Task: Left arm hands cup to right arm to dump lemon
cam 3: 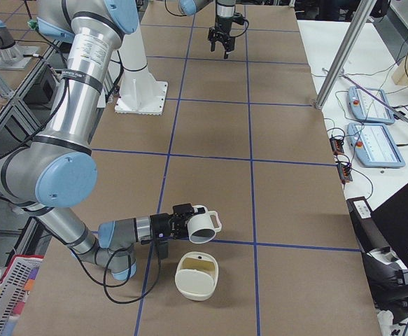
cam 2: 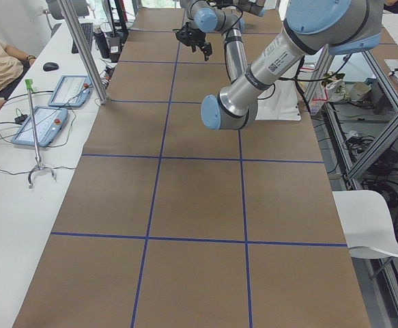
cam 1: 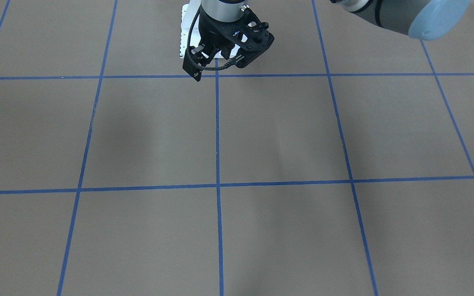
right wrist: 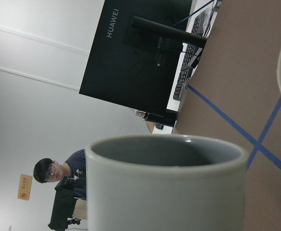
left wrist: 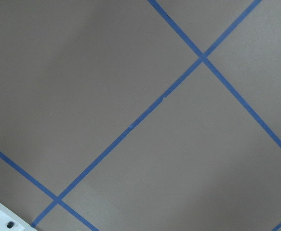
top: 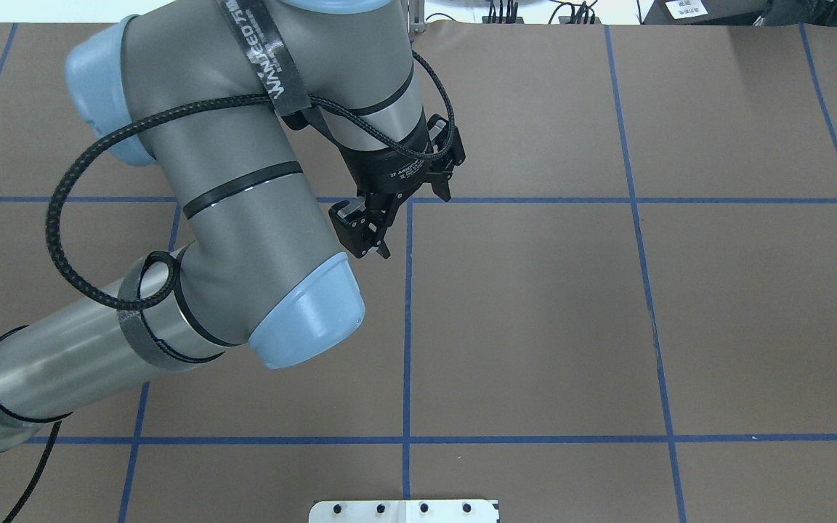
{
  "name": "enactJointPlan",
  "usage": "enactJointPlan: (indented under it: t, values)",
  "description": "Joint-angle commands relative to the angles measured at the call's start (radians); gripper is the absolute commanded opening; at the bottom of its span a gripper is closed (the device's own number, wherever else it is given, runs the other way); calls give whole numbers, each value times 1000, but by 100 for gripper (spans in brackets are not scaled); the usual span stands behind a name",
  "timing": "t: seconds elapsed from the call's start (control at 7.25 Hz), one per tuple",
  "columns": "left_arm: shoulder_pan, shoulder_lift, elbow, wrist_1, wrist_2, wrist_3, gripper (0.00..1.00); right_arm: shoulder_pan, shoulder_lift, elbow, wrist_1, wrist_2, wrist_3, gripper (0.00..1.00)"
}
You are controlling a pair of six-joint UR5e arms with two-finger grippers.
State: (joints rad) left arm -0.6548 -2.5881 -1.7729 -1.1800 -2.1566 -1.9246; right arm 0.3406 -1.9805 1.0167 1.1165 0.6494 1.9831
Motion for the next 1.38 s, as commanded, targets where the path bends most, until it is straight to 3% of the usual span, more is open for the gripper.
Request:
enactJointPlan:
  t: [0.0,1.24]
  values:
    - [1,-1,9,-1,17,1,100,34,3,-32,54,1,149,0]
    - [-13,-7,-2,10,66,4,100,92,14,-127,106,1,711,0]
